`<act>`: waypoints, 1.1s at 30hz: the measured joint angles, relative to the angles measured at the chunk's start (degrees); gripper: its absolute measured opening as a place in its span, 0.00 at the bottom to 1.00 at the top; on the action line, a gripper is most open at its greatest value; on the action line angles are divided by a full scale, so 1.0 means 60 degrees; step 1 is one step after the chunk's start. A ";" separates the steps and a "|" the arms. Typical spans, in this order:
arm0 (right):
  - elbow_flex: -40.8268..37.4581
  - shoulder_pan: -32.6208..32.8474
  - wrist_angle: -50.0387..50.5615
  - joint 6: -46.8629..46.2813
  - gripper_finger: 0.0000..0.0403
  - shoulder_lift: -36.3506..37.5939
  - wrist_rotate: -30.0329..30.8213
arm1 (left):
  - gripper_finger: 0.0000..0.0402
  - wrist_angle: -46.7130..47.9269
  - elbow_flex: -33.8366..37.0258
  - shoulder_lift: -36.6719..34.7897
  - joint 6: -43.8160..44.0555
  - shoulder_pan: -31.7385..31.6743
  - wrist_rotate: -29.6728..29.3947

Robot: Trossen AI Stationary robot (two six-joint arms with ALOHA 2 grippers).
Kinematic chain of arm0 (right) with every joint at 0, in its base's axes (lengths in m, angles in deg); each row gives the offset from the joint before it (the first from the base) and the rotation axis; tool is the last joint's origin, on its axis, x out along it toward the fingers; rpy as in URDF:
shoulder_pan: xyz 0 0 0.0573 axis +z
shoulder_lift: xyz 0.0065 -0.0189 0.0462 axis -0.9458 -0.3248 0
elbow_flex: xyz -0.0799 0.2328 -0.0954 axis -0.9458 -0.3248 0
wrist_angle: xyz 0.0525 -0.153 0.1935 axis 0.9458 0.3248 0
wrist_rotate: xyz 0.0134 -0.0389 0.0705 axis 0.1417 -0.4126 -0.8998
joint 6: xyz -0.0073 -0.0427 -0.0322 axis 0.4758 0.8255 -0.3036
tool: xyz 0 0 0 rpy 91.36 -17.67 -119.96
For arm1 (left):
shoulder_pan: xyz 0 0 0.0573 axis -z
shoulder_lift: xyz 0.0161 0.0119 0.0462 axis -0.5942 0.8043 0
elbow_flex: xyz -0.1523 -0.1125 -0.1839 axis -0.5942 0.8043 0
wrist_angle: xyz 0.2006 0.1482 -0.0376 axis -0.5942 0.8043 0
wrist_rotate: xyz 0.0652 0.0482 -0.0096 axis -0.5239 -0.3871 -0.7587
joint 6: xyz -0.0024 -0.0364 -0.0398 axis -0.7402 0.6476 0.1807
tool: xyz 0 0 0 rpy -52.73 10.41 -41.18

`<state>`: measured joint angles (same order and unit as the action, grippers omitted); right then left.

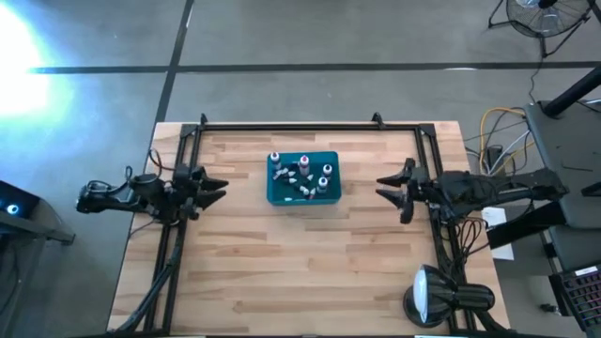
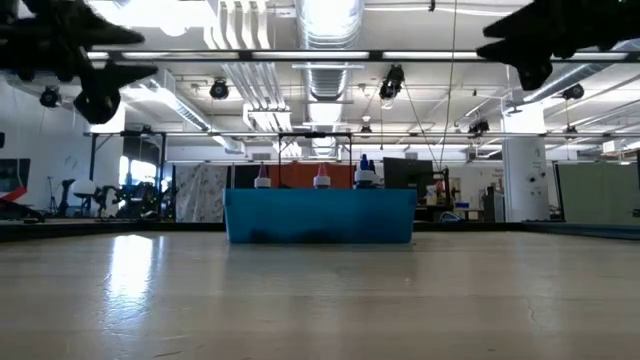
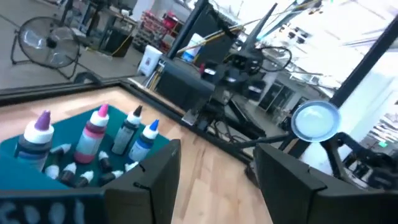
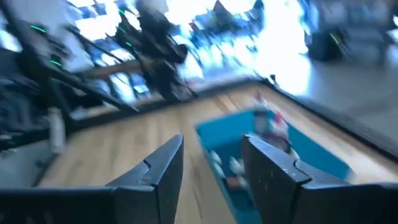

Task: Pick & Place food coloring
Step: Return to Home Position

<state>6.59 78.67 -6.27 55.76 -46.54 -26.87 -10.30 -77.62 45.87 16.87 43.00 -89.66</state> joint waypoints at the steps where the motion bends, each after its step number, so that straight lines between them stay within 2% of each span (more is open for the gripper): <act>1: -0.0259 0.0002 -0.0555 0.0285 0.39 0.0121 -0.0278 | 0.44 -0.0141 0.0187 -0.0094 0.0029 0.0000 -0.0030; 5: -0.1200 -0.0002 -0.1898 0.0614 0.39 0.0537 -0.0796 | 0.44 -0.0215 0.0753 -0.0283 0.0505 0.0000 -0.0446; 7: -0.1556 -0.0002 -0.1946 0.0304 0.39 0.0693 -0.0831 | 0.44 -0.0204 0.0969 -0.0283 0.1105 0.0000 -0.0872; 10: -0.2045 -0.0004 -0.1965 -0.0002 0.38 0.0797 -0.0774 | 0.44 -0.0351 0.1261 -0.0147 0.1717 -0.0007 -0.0998; 20: -0.3506 -0.0002 -0.1950 0.0051 0.38 0.0641 -0.0748 | 0.44 -0.0441 0.1279 0.0297 0.1820 -0.0002 -0.0986; 23: -0.3525 -0.0002 -0.1145 0.0064 0.38 0.0846 -0.0791 | 0.44 -0.0887 0.1396 0.0087 0.1812 -0.0004 -0.0963; 28: -0.3535 -0.0005 -0.1145 0.0058 0.39 0.1524 -0.0879 | 0.44 -0.1935 0.1755 -0.0283 0.1813 -0.0105 -0.0942; 33: -0.3535 -0.0005 -0.1137 0.0055 0.38 0.2747 -0.0905 | 0.44 -0.2034 0.1772 -0.0283 0.1818 -0.0166 -0.0940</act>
<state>-14.62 78.64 -13.10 56.10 -30.05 -32.30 -22.50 -66.99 44.17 27.78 42.01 -95.30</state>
